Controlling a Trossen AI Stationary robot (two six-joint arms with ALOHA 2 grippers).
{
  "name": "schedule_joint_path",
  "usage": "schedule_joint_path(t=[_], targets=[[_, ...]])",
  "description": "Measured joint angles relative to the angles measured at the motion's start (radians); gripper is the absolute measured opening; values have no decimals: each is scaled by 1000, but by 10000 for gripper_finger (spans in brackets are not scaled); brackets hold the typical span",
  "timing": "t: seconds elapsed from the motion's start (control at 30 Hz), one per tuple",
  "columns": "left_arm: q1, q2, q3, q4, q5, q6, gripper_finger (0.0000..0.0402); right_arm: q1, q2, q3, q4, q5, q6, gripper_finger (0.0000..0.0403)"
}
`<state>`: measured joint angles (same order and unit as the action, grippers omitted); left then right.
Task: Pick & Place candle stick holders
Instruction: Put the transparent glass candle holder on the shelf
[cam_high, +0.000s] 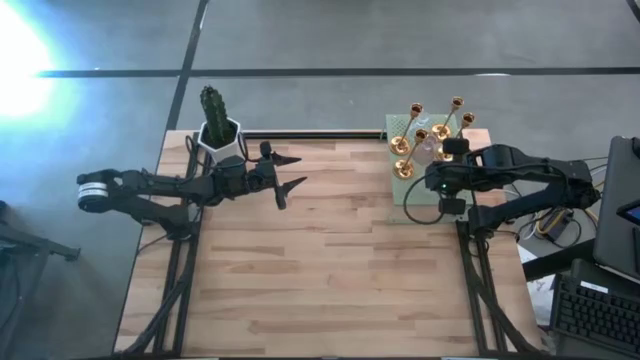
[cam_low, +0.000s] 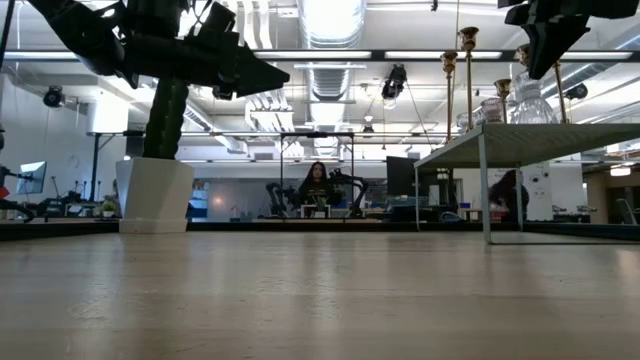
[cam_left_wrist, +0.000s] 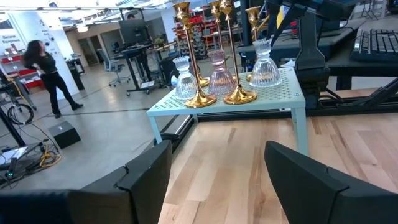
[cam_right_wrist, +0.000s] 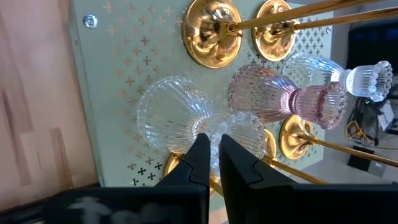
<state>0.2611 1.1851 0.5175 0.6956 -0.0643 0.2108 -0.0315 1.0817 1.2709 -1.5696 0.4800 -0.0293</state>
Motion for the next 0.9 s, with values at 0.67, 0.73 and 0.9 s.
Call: schedule_joint_path(t=[0.67,0.73,0.9], targets=[[0,0,0,0,-1,0,262,0,0,-2,57,-63,-52,8],[0,0,0,0,0,0,262,0,0,-2,58,-63,-53,8],[0,0,0,0,0,0,262,0,1,-2,56,-50,-49,8]])
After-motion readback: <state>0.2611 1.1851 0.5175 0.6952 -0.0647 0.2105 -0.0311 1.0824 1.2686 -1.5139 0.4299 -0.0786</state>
